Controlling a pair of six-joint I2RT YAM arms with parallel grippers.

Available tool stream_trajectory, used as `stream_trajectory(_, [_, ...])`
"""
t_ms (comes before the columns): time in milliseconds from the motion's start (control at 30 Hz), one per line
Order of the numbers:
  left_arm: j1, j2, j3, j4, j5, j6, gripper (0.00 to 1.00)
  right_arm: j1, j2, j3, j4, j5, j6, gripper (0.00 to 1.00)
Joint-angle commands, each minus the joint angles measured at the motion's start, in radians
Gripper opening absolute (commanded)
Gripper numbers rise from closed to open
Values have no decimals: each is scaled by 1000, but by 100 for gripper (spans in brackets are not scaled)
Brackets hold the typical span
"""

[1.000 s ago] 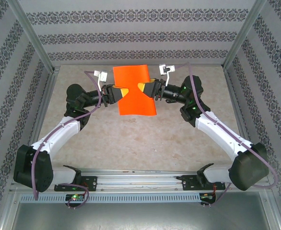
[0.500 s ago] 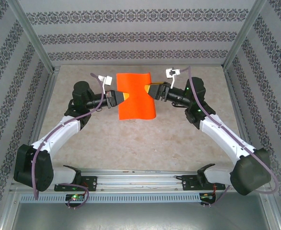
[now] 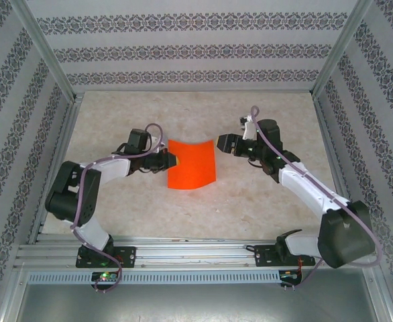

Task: Fold a paper plane with a square sheet of paper (fold left side to right side)
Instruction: Place a square sheet of paper at the center of the table.

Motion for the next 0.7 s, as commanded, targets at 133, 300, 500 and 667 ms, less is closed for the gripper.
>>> stream_trajectory(133, [-4,76,45,-140,-70,121,0,62,174,-17,5,4,45,35])
stream_trajectory(300, [-3,89,54,-154,-69,129,0,112,306,11,15,15,76,16])
stream_trajectory(500, [-4,85,60,-171,-69,127,1,126,423,33,1,22,94,0])
stream_trajectory(667, [-3,77,61,-185,-63,127,7,130,472,44,-32,36,90,0])
